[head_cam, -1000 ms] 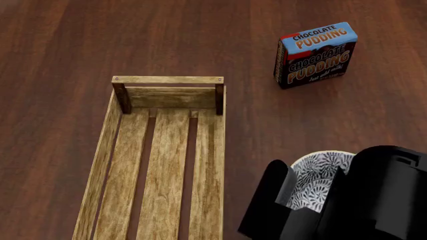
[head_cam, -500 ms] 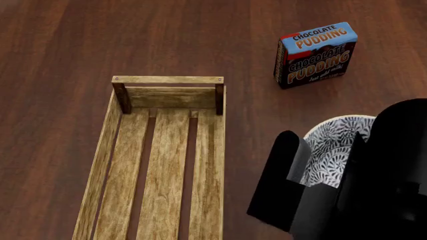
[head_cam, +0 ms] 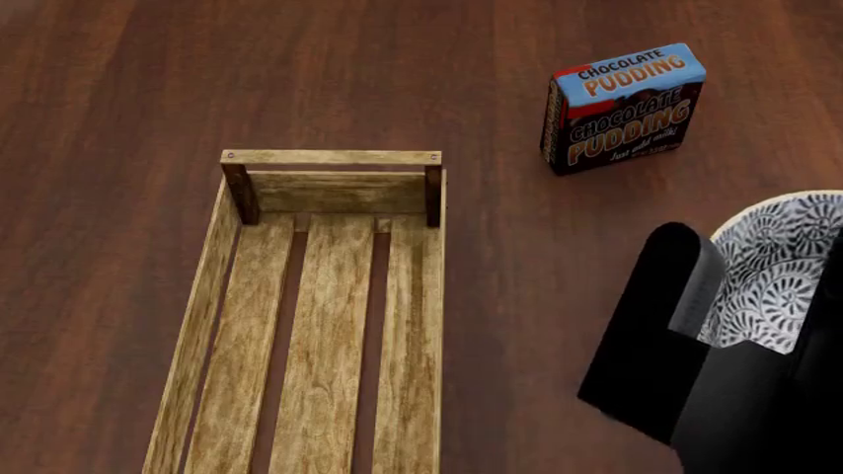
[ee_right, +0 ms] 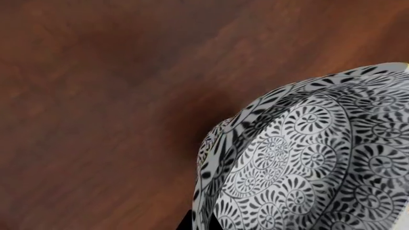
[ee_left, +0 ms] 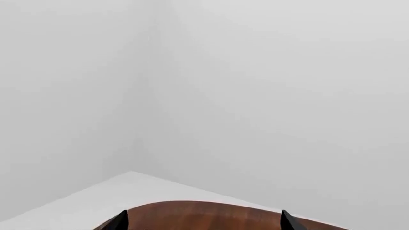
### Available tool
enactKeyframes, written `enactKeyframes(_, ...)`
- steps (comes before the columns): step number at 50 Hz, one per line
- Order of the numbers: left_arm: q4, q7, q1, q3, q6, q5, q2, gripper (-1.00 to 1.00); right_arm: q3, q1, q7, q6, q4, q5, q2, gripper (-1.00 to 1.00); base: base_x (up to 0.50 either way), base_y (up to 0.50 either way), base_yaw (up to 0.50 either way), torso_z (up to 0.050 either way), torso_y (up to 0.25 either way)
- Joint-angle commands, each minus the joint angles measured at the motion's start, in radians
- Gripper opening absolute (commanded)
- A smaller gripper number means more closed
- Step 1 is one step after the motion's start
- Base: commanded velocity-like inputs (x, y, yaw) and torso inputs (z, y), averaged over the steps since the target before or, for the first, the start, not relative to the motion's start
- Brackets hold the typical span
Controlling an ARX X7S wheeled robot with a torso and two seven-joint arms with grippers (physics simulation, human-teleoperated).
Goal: Stack the left bowl on the right bowl and place them in the tray.
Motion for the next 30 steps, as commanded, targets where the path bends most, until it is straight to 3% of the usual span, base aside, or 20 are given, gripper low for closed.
enactKeyframes(1,0.011,0.0,-0.001,-0.01,-0.013,-0.008,-0.001,1.0,-0.058,0.071,0.013,0.007,-0.001,-0.025,0.063,-1.0,0.0,0.0,0.0,0.0,0.0)
enactKeyframes(7,0.015,-0.002,-0.038,0.014,-0.017,-0.019,-0.011,1.0,-0.088,0.076,-0.053,-0.004,0.0,-0.112,0.101,-1.0,0.0,0.0,0.0,0.0,0.0)
enactKeyframes(17,0.016,-0.012,-0.181,0.147,-0.029,-0.032,-0.02,1.0,-0.107,0.081,-0.233,0.011,-0.029,-0.299,0.141,-1.0,0.0,0.0,0.0,0.0,0.0)
enactKeyframes(30,0.016,-0.027,-0.386,0.344,-0.04,-0.043,-0.024,1.0,-0.181,0.068,-0.295,-0.02,0.006,-0.436,0.167,-1.0,0.0,0.0,0.0,0.0,0.0)
